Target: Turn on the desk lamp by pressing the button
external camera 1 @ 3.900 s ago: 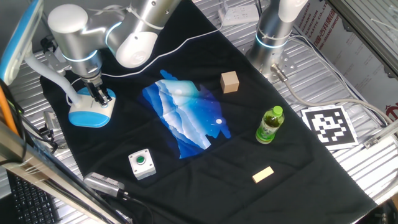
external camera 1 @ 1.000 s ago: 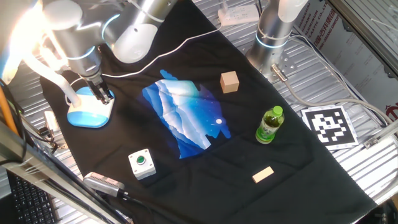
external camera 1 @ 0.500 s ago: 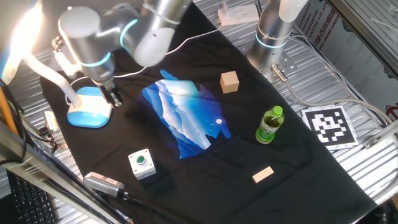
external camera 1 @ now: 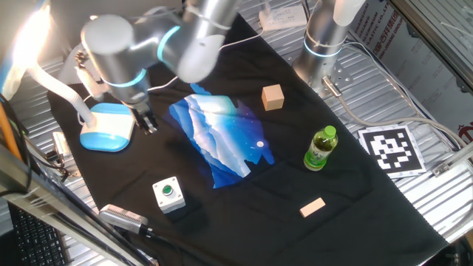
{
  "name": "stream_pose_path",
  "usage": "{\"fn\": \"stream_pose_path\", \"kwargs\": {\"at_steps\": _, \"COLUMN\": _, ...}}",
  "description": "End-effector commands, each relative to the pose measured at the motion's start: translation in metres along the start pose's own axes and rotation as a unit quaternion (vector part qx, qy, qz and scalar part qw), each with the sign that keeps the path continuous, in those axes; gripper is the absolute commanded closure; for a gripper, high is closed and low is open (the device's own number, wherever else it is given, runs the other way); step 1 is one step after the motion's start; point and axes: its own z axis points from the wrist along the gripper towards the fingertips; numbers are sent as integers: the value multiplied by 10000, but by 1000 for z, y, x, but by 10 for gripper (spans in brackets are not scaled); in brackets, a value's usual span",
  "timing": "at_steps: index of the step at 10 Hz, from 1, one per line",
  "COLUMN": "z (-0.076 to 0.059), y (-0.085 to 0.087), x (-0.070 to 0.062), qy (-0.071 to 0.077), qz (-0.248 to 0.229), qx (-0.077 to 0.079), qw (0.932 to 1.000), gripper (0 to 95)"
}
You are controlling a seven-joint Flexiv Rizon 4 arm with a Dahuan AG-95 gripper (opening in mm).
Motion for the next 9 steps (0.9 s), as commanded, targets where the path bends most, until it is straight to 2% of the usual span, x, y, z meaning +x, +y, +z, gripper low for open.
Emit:
{"fn": "stream_pose_path", "kwargs": {"at_steps": 1, "z": -4, "y": -2, "x": 3, "qy": 39, "qz": -237, "qx": 46, "qw": 9997, "gripper": 950}}
{"fn": "stream_pose_path", "kwargs": {"at_steps": 3, "z": -4, "y": -3, "x": 4, "qy": 76, "qz": -291, "qx": 34, "qw": 9995, "gripper": 950}}
{"fn": "stream_pose_path", "kwargs": {"at_steps": 6, "z": -4, "y": -3, "x": 4, "qy": 20, "qz": -366, "qx": -13, "qw": 9993, "gripper": 950}}
{"fn": "stream_pose_path", "kwargs": {"at_steps": 9, "z": -4, "y": -3, "x": 4, "qy": 56, "qz": -434, "qx": -45, "qw": 9990, "gripper": 950}}
